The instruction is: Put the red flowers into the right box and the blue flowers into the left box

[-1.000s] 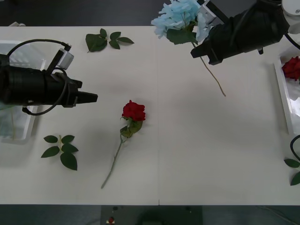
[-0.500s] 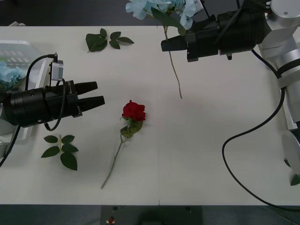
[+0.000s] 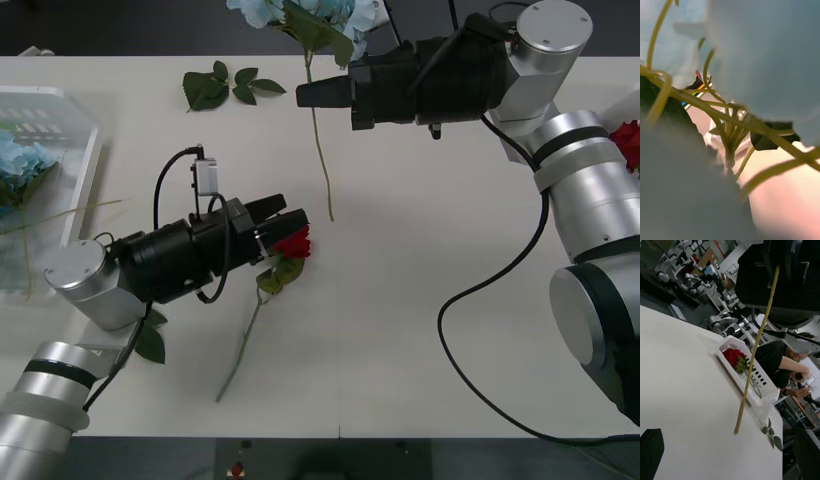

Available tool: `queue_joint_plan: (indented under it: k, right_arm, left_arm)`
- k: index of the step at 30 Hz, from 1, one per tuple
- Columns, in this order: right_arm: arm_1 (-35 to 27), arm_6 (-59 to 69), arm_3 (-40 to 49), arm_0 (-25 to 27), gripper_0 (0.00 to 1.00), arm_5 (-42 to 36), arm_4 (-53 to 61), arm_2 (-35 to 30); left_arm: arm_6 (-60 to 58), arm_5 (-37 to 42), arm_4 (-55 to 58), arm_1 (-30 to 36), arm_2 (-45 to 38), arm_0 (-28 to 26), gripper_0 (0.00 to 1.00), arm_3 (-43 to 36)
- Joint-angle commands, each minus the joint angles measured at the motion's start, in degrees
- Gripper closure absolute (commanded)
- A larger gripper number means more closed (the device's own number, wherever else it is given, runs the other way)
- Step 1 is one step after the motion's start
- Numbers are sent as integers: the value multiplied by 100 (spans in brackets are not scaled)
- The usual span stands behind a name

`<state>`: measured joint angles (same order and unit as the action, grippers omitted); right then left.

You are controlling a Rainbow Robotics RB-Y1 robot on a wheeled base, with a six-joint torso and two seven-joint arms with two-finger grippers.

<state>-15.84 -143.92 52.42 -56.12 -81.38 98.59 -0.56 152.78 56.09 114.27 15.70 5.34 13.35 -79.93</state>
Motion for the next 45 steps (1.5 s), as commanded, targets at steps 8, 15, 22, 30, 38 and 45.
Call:
queue_joint_plan:
  k: [8,15,22,30,38,45]
  right_arm:
    - [354,-119,-285,-496,100,184,47,-146]
    - [415,-66,-285,-496,100,342,82,-138]
    - [415,-4,-285,-496,100,378,152,-102]
    - [415,4,-285,-487,100,439,170,-67]
    - [362,-31,-285,-487,66,483,170,3]
    - [257,-163,-285,-496,32,562,170,3]
  left_arm:
    - [222,-705,130,-331,354,247,0,-119]
    - [222,-1320,324,-331,600,528,4,-119]
    - [222,-1461,324,-270,600,695,98,-119]
    - [222,-1478,403,-199,591,704,100,-119]
    - [222,-1470,482,-147,582,704,100,-119]
    - [222,-1364,552,170,468,704,100,-119]
